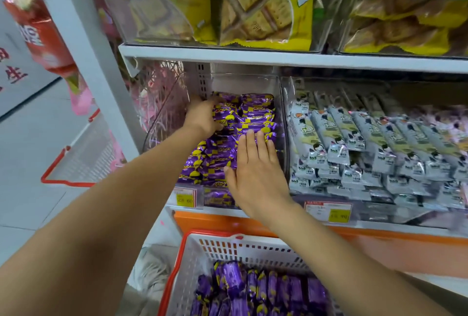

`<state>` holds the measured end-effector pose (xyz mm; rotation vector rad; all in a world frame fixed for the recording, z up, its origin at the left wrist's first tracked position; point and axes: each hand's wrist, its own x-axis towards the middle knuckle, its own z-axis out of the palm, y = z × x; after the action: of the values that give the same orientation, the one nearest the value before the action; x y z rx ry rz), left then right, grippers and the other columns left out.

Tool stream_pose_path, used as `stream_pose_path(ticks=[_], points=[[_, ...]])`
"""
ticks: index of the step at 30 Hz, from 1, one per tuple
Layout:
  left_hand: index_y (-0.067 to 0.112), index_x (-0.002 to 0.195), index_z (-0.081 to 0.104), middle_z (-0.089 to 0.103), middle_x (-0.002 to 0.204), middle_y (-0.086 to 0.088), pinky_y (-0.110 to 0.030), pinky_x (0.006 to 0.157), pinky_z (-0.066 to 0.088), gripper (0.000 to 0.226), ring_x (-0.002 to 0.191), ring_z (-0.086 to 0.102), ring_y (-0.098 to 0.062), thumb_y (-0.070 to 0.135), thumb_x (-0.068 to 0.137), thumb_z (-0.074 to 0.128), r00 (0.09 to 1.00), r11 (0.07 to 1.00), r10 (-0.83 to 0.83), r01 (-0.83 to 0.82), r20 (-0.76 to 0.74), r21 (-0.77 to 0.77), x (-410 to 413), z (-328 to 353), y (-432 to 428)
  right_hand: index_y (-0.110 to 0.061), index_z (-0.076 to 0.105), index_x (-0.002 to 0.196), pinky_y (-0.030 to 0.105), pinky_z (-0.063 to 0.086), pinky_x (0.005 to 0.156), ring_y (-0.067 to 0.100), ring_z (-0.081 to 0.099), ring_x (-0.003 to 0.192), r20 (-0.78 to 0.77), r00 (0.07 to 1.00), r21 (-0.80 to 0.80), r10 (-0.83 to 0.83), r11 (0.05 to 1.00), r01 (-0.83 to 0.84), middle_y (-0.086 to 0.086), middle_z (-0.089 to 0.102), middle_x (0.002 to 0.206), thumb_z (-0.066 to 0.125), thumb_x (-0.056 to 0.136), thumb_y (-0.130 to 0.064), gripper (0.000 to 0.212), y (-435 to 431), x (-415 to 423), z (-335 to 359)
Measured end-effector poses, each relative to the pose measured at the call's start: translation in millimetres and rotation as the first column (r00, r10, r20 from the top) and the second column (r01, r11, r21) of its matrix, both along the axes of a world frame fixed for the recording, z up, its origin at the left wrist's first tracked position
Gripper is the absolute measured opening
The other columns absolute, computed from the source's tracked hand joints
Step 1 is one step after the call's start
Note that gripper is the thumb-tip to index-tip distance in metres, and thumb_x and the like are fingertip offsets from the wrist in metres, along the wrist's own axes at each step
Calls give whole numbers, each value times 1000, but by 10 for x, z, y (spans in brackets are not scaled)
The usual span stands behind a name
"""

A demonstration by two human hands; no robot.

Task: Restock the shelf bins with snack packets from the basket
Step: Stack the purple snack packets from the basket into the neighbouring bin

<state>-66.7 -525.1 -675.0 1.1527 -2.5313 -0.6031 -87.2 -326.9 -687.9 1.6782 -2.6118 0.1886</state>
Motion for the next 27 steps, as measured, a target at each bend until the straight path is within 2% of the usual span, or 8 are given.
stream_pose_path(ticks=[4, 9, 11, 14, 18, 21, 24, 27], points=[[19, 143, 42, 33, 141, -21, -38, 106, 40, 75, 126, 45, -40, 13, 78, 79, 998, 997, 35, -38, -43, -63, -35, 2, 76, 0, 0, 153, 48, -5, 121, 35, -7, 149, 8, 1000, -17, -1, 1000, 1, 21, -3, 161, -14, 79, -48, 89, -8, 1, -23], [0, 136, 37, 32, 141, -25, -41, 99, 40, 69, 121, 47, -43, 16, 82, 76, 979, 982, 170, -178, -111, -67, -9, 37, 243, 1, -2, 153, 48, -5, 120, 35, -10, 148, 11, 1000, 20, -8, 1000, 8, 21, -7, 160, 11, 100, -44, 70, 16, 4, 21], [-1, 133, 37, 37, 139, -25, -41, 99, 39, 66, 122, 47, -42, 20, 83, 75, 971, 975, 214, -219, -110, -31, -9, 31, 281, 1, -3, 153, 48, -5, 120, 34, -11, 148, 4, 1000, 27, -2, 1000, 2, 21, -7, 160, 19, 101, -44, 71, 23, 3, 22], [-3, 131, 36, 40, 138, -24, -40, 98, 40, 67, 124, 47, -41, 23, 83, 75, 966, 971, 240, -239, -91, 27, -20, 17, 324, 1, -2, 153, 48, -4, 120, 35, -9, 148, 0, 1000, 9, -1, 1000, 1, 21, -6, 160, 20, 101, -44, 72, 16, 7, 11], [-5, 136, 30, 34, 142, -25, -40, 101, 38, 75, 127, 44, -41, 21, 82, 76, 954, 959, 282, -280, -105, 28, -24, 20, 368, 1, -1, 153, 48, -4, 120, 35, -9, 148, 9, 1000, 3, 2, 1000, -2, 22, -5, 160, 21, 101, -44, 72, 16, 6, 5], [-1, 127, 41, 43, 134, -22, -39, 97, 39, 59, 122, 48, -39, 15, 82, 76, 957, 964, 264, -263, -123, 24, 23, 17, 348, 1, 0, 153, 48, -4, 120, 34, -9, 149, 13, 1000, -19, 8, 1000, -8, 22, -4, 160, 22, 101, -44, 72, 20, 0, -12], [10, 113, 54, 56, 119, -15, -32, 87, 41, 34, 106, 56, -29, 10, 82, 69, 960, 979, 203, -201, -191, 30, 171, 7, 393, 0, 2, 153, 48, -3, 121, 35, -7, 149, 13, 1000, -53, 17, 998, -16, 22, -3, 160, 24, 101, -44, 72, 27, 1, -28], [18, 96, 59, 62, 103, -6, -36, 87, 49, 18, 89, 61, -22, 7, 82, 61, 941, 988, 147, -152, -306, 8, 400, 32, 566, 1, 13, 152, 47, -1, 121, 35, 0, 149, 11, 997, -188, 74, 980, -71, 23, 7, 160, 34, 99, -42, 72, 45, -8, -21]])
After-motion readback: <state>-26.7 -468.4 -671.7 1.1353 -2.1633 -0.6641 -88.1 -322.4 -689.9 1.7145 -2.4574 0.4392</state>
